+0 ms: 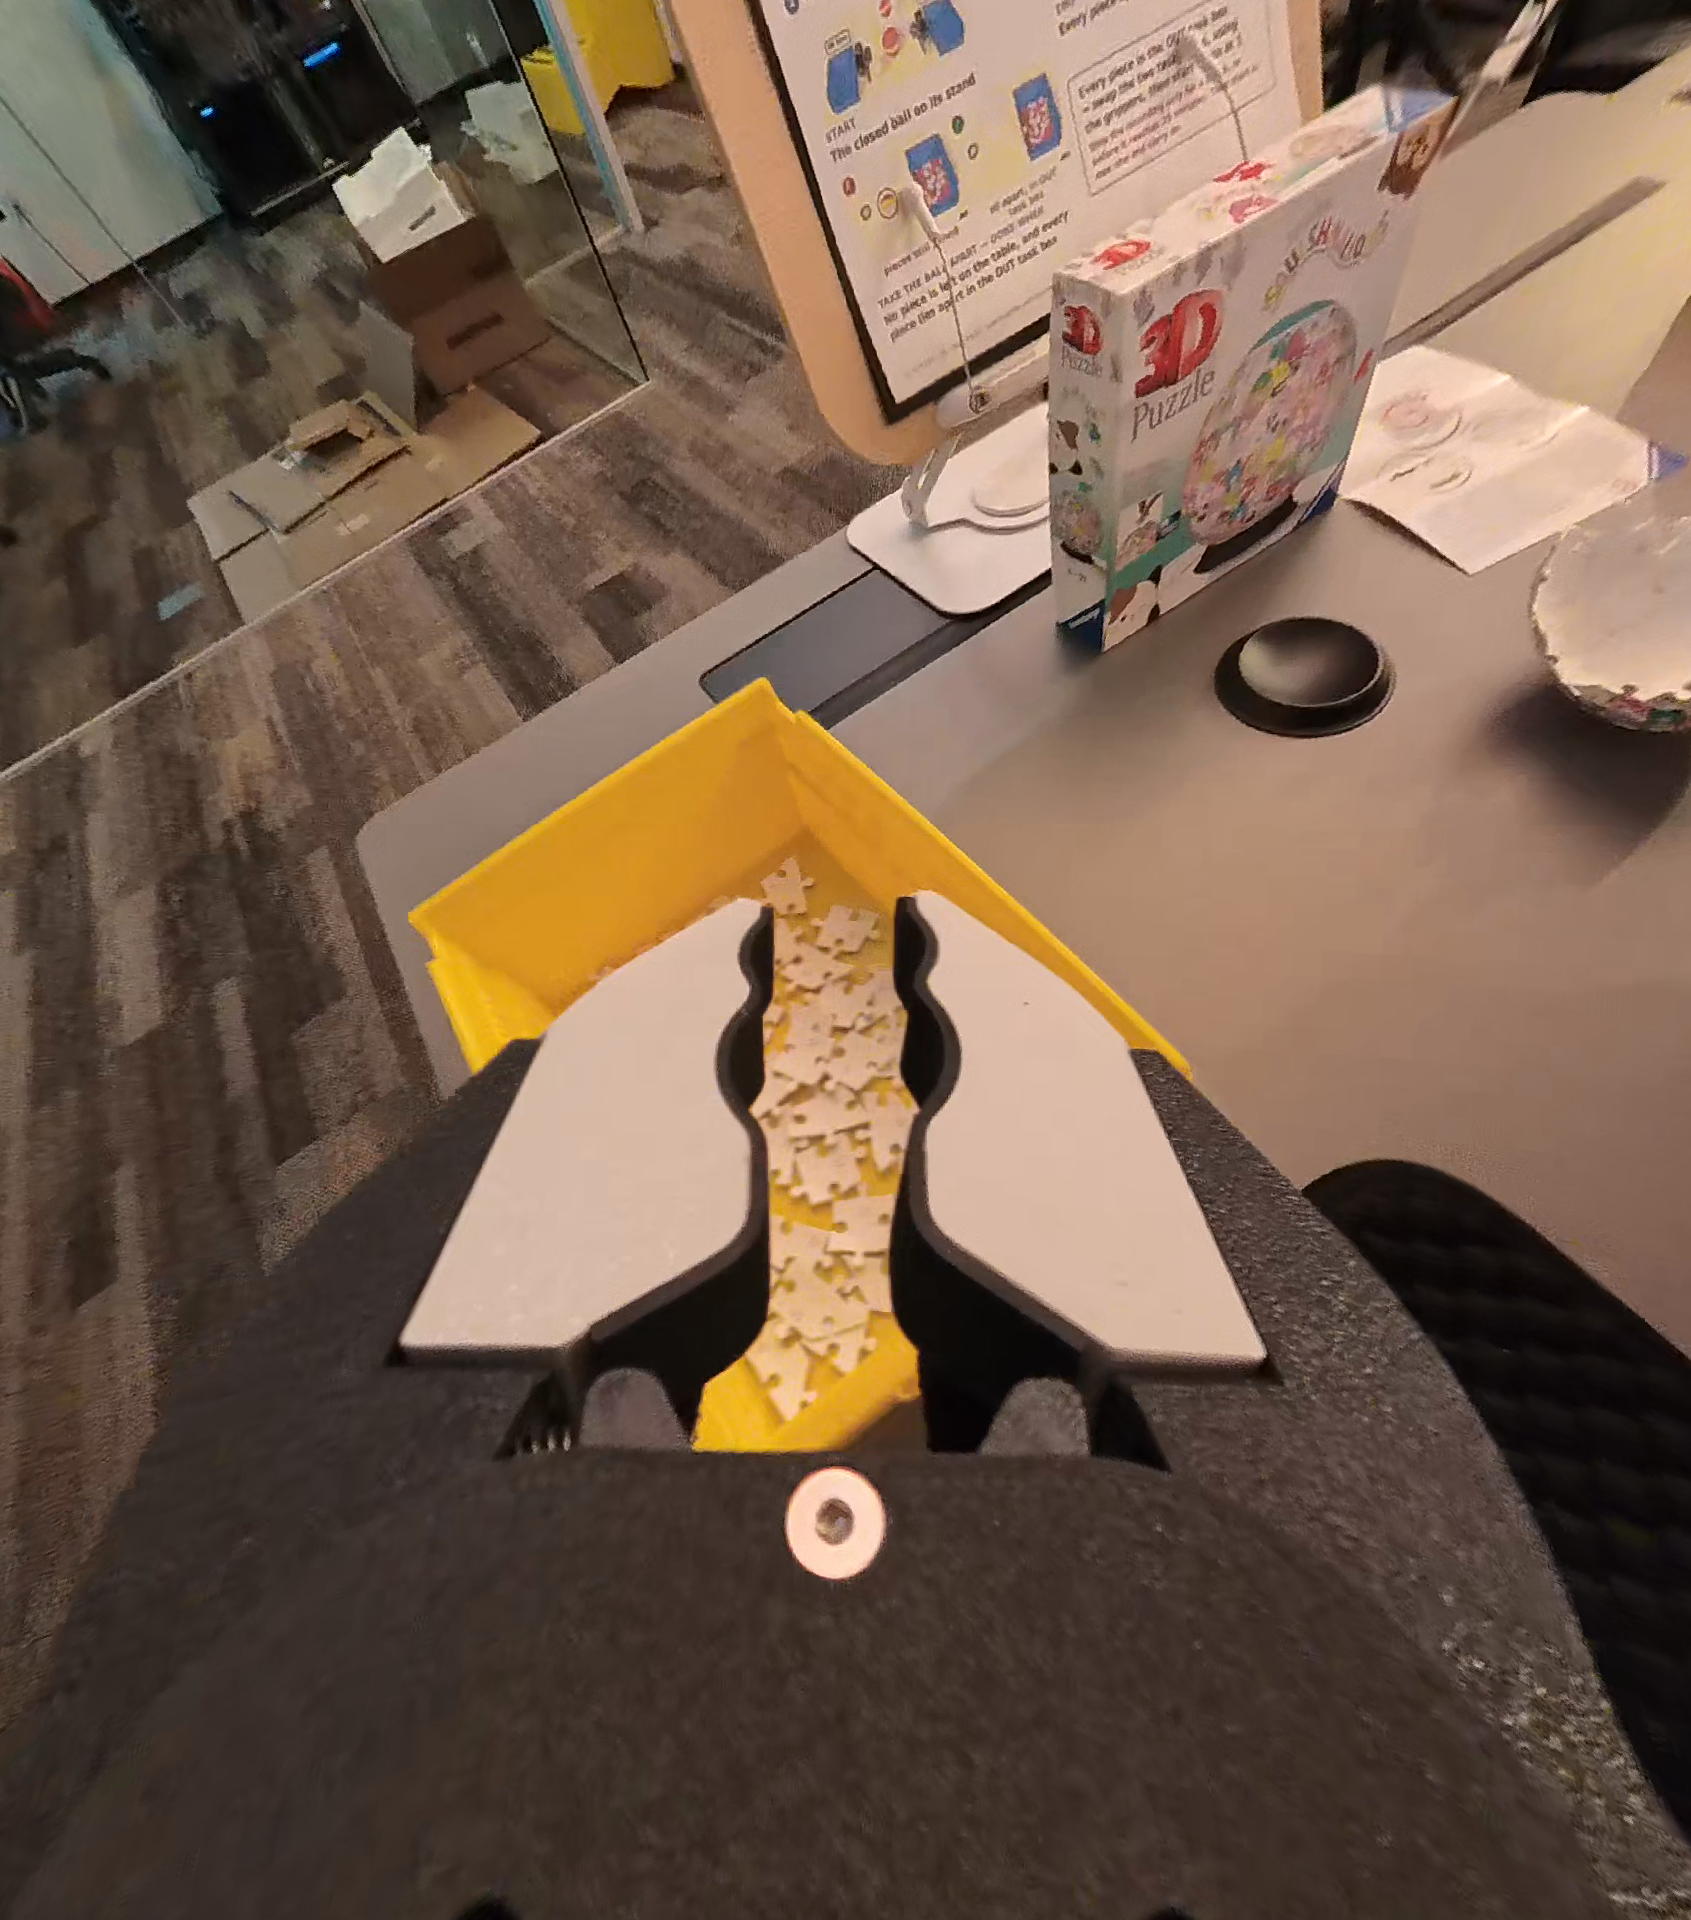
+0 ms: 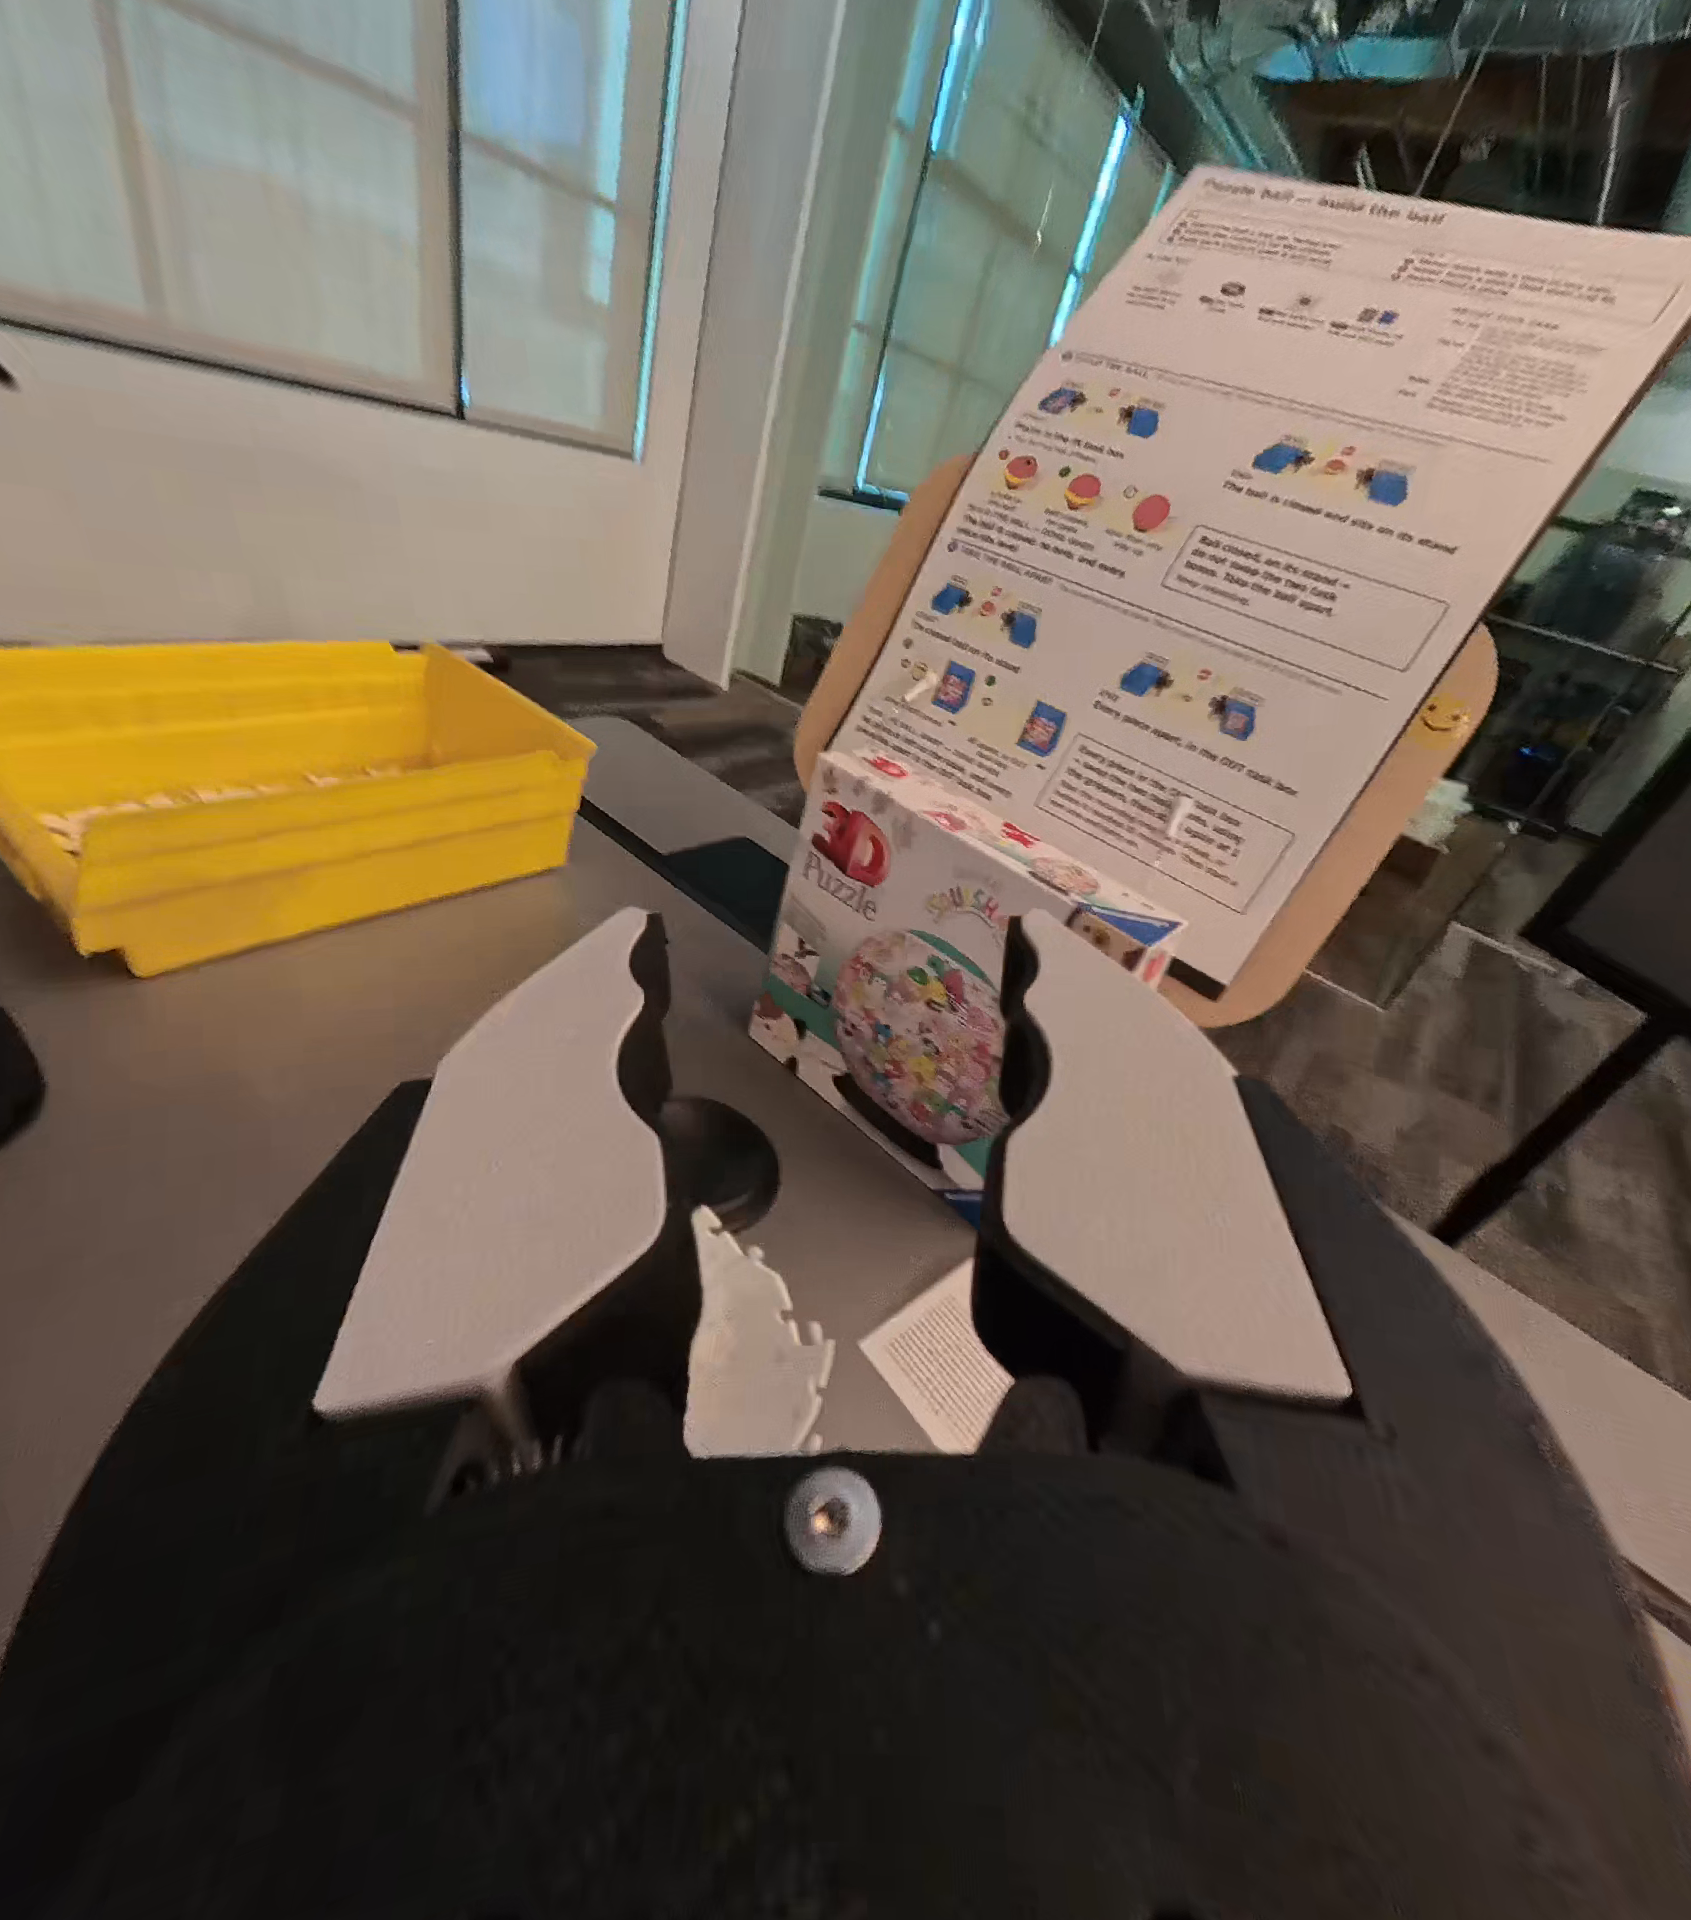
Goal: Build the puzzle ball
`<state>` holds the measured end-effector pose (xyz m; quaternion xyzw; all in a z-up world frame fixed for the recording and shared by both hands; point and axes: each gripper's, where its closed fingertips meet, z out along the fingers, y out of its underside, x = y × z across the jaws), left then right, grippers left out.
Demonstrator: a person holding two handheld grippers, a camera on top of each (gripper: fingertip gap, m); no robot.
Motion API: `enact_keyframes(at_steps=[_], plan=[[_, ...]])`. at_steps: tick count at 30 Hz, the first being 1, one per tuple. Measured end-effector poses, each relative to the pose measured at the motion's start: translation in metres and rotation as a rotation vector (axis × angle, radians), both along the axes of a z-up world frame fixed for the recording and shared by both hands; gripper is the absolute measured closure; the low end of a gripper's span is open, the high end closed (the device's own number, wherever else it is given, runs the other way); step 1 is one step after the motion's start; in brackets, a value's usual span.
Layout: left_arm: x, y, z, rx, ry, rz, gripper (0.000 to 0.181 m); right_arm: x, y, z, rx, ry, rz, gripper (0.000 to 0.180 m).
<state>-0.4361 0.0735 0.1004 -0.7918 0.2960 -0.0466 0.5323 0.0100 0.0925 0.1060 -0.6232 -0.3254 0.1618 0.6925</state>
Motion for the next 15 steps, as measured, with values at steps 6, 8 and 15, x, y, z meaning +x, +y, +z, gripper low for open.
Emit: enact_keyframes(at_steps=[6,8,15], plan=[[0.007,-0.055,-0.021,0.064,0.007,0.06,0.164,0.031,-0.032,-0.023,0.103,0.098,-0.094,0.122],[0.003,-0.065,-0.02,0.04,0.005,0.097,0.163,0.046,-0.021,-0.04,0.064,0.073,-0.132,0.122],[-0.013,-0.071,-0.023,0.018,0.115,0.208,0.16,0.06,-0.002,-0.088,-0.076,0.248,-0.099,0.123]])
